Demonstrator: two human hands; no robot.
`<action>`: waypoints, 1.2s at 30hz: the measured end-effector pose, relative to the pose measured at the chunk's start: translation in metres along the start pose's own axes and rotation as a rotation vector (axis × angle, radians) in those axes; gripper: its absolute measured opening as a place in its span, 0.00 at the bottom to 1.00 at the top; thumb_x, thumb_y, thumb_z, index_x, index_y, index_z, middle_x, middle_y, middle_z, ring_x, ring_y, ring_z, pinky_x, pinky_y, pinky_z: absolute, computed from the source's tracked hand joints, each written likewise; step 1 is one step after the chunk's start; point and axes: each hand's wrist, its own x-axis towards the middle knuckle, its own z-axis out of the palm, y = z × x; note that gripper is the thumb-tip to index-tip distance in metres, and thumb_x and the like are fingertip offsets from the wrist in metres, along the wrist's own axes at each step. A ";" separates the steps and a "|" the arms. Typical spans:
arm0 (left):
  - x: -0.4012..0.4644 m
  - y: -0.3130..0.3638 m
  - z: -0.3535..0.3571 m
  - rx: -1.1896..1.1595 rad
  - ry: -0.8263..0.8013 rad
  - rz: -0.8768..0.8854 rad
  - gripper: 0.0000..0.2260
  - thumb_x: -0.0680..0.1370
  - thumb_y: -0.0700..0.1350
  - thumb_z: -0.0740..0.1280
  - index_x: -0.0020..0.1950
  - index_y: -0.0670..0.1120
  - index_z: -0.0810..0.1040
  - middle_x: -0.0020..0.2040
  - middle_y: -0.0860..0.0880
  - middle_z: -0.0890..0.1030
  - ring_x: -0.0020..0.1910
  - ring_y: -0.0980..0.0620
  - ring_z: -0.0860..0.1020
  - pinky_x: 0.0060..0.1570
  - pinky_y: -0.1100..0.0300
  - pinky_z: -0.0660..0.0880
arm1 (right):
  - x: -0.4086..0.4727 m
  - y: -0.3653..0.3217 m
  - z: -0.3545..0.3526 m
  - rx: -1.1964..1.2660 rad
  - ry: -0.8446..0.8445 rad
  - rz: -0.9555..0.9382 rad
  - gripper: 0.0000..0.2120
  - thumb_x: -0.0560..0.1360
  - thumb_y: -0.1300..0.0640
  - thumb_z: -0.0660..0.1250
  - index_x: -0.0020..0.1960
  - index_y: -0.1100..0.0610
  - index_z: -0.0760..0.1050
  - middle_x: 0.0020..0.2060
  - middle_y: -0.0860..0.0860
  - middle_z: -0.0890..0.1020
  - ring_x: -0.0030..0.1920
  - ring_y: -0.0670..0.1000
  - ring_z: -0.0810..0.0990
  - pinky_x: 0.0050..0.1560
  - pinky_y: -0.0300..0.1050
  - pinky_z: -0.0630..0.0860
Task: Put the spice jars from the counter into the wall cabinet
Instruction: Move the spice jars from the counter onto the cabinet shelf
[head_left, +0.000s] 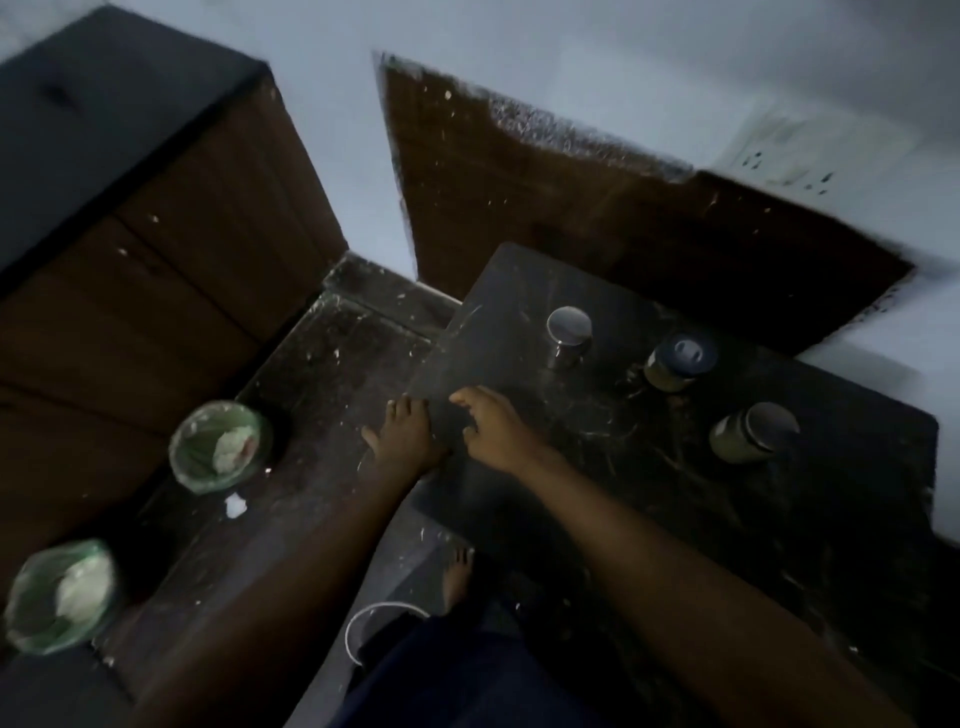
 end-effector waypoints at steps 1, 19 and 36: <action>-0.001 -0.005 0.006 0.012 -0.025 -0.022 0.40 0.74 0.58 0.74 0.80 0.46 0.61 0.80 0.42 0.61 0.80 0.40 0.58 0.74 0.33 0.63 | 0.003 0.001 0.010 -0.006 -0.022 0.012 0.27 0.76 0.68 0.67 0.74 0.59 0.71 0.72 0.56 0.73 0.73 0.55 0.72 0.75 0.50 0.70; -0.026 0.127 -0.092 -0.476 0.315 0.538 0.31 0.62 0.54 0.71 0.64 0.49 0.71 0.58 0.51 0.77 0.55 0.50 0.77 0.55 0.51 0.78 | -0.025 0.011 -0.103 -0.247 0.325 -0.197 0.45 0.73 0.53 0.75 0.83 0.52 0.54 0.76 0.55 0.67 0.75 0.58 0.68 0.74 0.59 0.71; -0.110 0.371 -0.252 -1.040 0.357 1.324 0.19 0.81 0.54 0.65 0.71 0.51 0.74 0.66 0.52 0.80 0.66 0.50 0.78 0.64 0.52 0.77 | -0.192 -0.066 -0.422 -0.170 0.910 -0.376 0.38 0.70 0.37 0.75 0.74 0.45 0.66 0.67 0.43 0.78 0.63 0.43 0.78 0.62 0.41 0.78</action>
